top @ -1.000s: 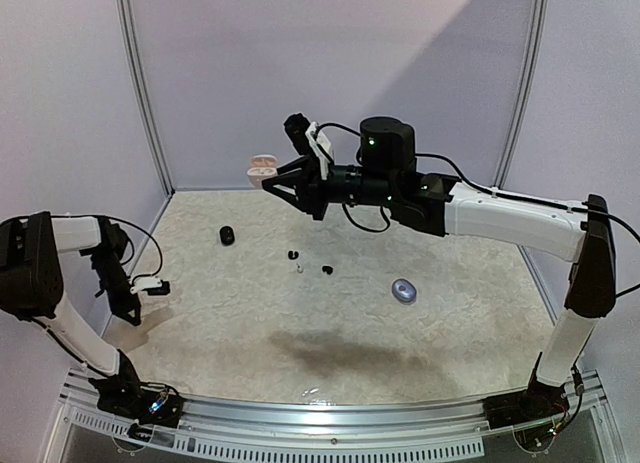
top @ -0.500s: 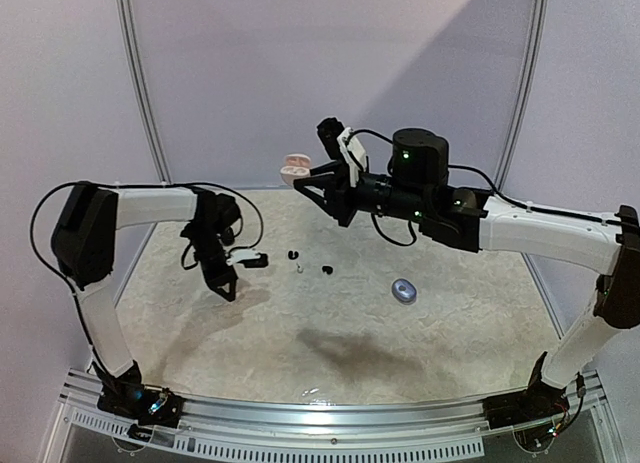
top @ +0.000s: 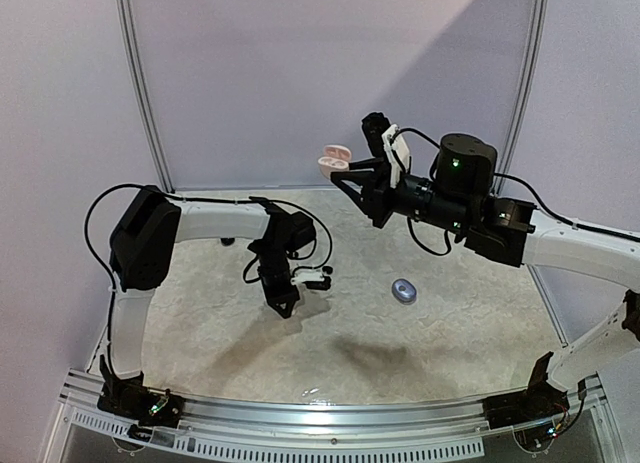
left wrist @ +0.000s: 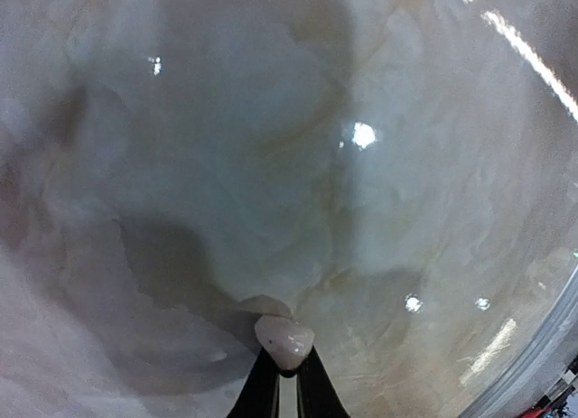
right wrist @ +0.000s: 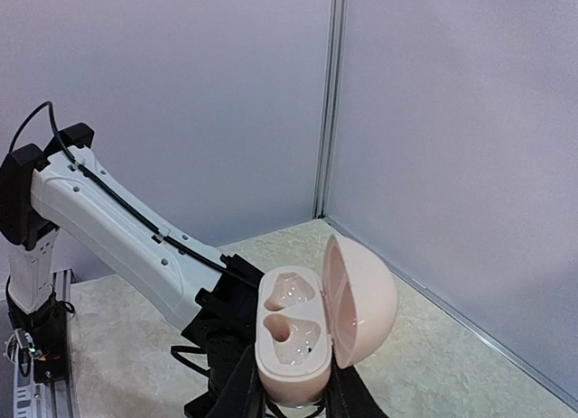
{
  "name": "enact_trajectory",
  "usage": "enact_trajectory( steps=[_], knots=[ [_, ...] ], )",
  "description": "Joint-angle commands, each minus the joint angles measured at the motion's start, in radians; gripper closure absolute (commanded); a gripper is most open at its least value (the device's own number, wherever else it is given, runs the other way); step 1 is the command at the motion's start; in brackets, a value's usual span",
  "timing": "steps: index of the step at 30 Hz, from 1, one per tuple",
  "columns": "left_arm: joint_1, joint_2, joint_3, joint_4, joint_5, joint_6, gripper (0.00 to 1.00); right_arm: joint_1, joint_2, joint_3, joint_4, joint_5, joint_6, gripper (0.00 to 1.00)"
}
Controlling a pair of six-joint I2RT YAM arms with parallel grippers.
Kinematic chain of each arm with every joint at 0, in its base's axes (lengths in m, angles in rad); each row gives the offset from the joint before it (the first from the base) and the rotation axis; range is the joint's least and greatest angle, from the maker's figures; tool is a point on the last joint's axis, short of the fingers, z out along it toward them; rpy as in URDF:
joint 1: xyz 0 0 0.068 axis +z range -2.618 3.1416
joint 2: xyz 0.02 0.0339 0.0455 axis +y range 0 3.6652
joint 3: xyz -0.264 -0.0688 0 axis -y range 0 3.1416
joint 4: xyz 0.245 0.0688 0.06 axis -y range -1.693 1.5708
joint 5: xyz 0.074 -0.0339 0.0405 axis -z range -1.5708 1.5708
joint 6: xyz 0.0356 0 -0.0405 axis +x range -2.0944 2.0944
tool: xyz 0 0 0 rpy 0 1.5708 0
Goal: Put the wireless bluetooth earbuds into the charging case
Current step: Place the left earbud at the center of the board, then pass from the right arm to the left
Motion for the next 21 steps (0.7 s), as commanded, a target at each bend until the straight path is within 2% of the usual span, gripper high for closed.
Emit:
enact_trajectory(
  steps=[1,4,7,13,16,18,21],
  knots=[
    [-0.025,0.038,0.009,-0.025,0.019,-0.037,0.87,-0.003,-0.024,-0.014,-0.003,0.025,-0.007,1.00],
    [-0.025,0.029,0.017,-0.055,0.039,-0.027,0.69,-0.003,-0.023,-0.012,-0.004,0.018,-0.010,1.00],
    [-0.019,0.002,0.027,-0.088,0.046,-0.005,0.57,-0.003,-0.019,-0.013,-0.001,0.013,-0.009,1.00],
    [0.014,-0.144,0.013,-0.161,0.097,0.079,0.51,-0.003,-0.012,-0.011,0.015,0.007,-0.005,1.00],
    [0.056,-0.328,-0.056,-0.184,0.134,0.200,0.48,-0.003,-0.005,0.000,0.018,-0.012,-0.008,1.00],
    [0.127,-0.516,-0.127,-0.161,0.170,0.295,0.44,-0.003,0.009,0.020,0.015,-0.037,-0.016,1.00],
    [0.273,-0.760,-0.220,-0.102,0.347,0.411,0.39,-0.002,0.047,0.060,0.022,-0.101,-0.028,1.00]
  ],
)
